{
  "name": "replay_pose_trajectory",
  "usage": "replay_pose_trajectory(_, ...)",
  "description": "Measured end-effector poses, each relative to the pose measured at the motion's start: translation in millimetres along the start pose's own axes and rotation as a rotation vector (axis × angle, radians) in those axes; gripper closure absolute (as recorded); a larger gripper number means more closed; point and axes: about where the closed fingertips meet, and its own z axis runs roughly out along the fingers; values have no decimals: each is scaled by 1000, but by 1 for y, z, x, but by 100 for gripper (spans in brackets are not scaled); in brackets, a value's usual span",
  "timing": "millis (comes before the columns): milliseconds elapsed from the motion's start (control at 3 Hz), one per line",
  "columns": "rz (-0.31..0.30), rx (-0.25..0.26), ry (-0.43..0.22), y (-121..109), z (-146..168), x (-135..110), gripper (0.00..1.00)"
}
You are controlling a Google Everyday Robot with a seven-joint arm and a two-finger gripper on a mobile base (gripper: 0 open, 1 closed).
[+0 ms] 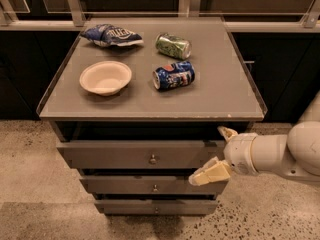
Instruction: Open top drawer
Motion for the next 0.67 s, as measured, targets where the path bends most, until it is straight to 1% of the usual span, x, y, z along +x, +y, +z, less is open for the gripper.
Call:
replay_pose_trajectory(333,15,-27,-6,-2,20,9,0)
replay_pose_trajectory(667,21,-39,-18,-6,37,15,0)
